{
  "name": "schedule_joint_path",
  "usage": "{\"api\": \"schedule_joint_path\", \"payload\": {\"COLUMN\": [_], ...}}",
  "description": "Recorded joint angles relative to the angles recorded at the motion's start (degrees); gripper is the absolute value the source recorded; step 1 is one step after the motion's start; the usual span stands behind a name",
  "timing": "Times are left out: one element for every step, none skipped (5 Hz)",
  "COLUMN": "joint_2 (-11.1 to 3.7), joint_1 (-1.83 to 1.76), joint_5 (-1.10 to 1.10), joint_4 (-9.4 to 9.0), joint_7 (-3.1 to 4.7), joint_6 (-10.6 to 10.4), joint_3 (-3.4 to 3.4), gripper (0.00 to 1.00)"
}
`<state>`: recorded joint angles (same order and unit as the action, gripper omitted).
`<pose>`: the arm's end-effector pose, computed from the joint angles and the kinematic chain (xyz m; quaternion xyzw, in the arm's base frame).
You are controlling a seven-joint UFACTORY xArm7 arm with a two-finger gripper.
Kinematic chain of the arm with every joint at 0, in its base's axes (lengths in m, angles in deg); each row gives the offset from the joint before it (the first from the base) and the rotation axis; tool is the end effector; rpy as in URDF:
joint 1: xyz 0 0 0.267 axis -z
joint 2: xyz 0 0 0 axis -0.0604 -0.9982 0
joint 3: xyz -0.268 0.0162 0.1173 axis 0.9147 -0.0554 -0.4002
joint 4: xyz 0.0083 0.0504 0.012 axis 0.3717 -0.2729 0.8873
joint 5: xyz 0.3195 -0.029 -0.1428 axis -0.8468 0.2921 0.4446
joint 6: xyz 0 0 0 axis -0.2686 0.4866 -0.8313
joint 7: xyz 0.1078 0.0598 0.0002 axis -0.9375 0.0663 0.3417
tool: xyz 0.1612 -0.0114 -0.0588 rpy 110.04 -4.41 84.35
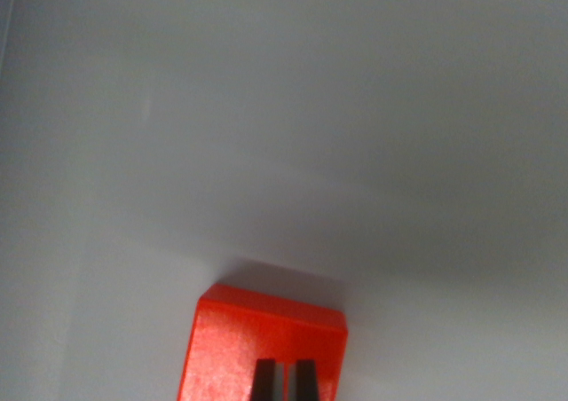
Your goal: Reach red block
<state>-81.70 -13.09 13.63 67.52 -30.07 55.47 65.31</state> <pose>0.4344 0.1657 0.0431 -0.9937 -0.1070 0.0246 0.0203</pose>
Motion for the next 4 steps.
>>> {"api": "schedule_joint_path", "payload": {"joint_2": [-0.27,-0.27,-0.42,-0.42], "joint_1": [-0.18,-0.18,-0.28,-0.28], "joint_5": [0.03,0.03,0.05,0.05], "joint_4": [-0.62,-0.62,-0.99,-0.99], "joint_7": [-0.16,-0.16,-0.25,-0.25], "joint_6": [-0.83,-0.83,-1.32,-1.32], "joint_3": [-0.13,-0.13,-0.21,-0.21], "gripper": [0.00,0.00,0.00,0.00]}}
